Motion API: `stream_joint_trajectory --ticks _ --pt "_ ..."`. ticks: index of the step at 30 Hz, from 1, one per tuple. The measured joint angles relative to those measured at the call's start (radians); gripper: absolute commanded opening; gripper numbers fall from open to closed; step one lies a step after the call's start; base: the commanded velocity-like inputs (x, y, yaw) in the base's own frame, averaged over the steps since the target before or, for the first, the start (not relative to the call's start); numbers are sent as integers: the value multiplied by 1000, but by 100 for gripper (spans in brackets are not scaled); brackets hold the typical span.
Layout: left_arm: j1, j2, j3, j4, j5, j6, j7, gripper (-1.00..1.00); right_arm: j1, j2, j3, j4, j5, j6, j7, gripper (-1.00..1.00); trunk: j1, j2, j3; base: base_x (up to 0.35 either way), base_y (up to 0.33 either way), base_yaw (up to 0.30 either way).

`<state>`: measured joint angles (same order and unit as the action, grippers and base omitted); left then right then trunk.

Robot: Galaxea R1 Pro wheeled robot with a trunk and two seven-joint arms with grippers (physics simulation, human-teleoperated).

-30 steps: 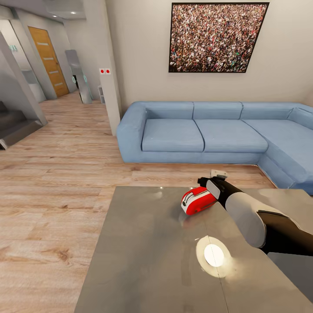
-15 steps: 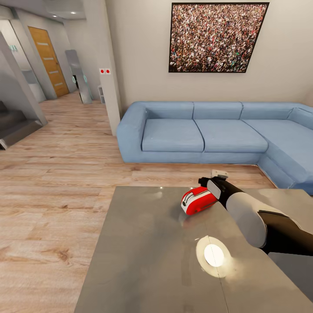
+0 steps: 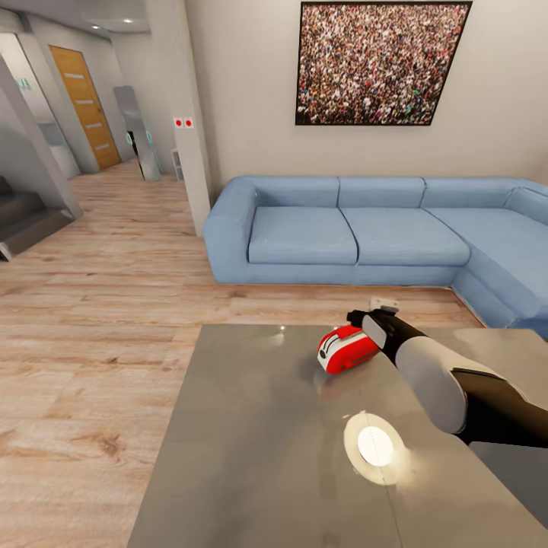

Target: Turn on the radio receiver that's on the table in the living room.

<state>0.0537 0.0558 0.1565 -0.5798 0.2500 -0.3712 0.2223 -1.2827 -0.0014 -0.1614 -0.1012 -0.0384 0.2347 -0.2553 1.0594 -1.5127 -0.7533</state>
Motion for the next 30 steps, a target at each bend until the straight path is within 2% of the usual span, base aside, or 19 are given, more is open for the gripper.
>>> stream_joint_trajectory --ticks 2,14,18,20,22,30 --pt "0 0 0 0 0 0 0 100 0 1 -1 0 0 0 0 100 8 -14 -6 0 0 0" --pt "0 1 0 0 0 1 0 100 0 6 -1 1 -1 -2 10 100 8 -14 -6 0 0 0" --pt "0 1 0 0 0 1 0 100 0 5 -1 2 1 -3 94 100 8 -14 -6 0 0 0" --pt "0 1 0 0 0 0 0 100 0 5 -1 3 4 -3 142 100 15 -28 -13 0 0 0" --pt "0 2 0 0 0 0 0 100 0 5 -1 3 10 -3 159 100 23 -42 -19 0 0 0" --pt "0 2 0 0 0 1 0 100 0 2 -2 4 33 -4 173 100 23 -42 -19 0 0 0"
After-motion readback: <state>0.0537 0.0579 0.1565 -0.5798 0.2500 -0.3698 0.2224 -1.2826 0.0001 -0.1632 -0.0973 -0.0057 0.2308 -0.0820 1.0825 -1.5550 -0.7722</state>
